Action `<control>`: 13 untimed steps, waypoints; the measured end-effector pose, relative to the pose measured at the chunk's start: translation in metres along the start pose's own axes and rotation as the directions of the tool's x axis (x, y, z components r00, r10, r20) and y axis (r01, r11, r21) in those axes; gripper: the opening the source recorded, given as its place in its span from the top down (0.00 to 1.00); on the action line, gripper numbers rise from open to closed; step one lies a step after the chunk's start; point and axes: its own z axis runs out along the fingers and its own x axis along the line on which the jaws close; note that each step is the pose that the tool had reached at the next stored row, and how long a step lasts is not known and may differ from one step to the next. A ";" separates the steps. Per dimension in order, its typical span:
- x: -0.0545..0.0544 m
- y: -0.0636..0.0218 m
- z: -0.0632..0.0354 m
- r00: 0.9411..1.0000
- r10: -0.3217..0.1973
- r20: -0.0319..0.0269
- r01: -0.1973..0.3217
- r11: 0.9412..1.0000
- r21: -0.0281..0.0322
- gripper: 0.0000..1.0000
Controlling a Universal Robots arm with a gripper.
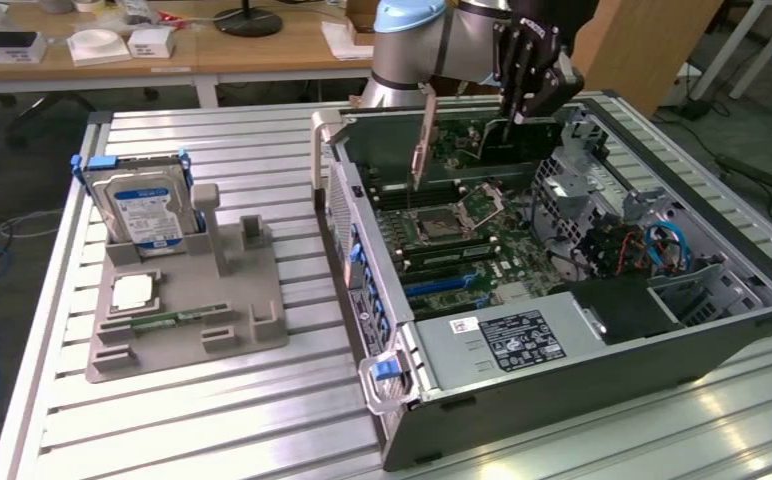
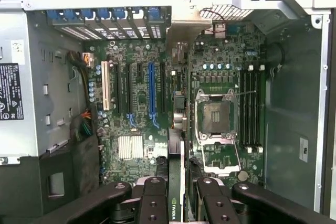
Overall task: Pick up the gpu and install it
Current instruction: 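Insert the gpu into the slot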
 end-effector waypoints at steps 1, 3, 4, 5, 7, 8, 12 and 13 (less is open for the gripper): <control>0.000 0.0010 0.0017 1.000 0.000 0.000 0.000 1.000 0.000 0.74; 0.000 0.0017 0.0054 1.000 0.000 0.000 0.000 1.000 0.000 0.74; 0.000 0.0018 0.0072 1.000 0.000 0.000 0.000 1.000 0.000 0.74; 0.000 0.0018 0.0091 1.000 0.001 0.000 -0.001 1.000 0.000 0.74; 0.000 0.0022 0.0126 1.000 0.002 0.000 -0.002 1.000 0.000 0.74; 0.000 0.0024 0.0146 1.000 0.004 0.000 -0.004 1.000 0.000 0.74; 0.000 0.0030 0.0218 1.000 0.018 -0.001 -0.018 1.000 0.000 0.74; 0.000 0.0031 0.0236 1.000 0.023 -0.001 -0.023 1.000 0.000 0.74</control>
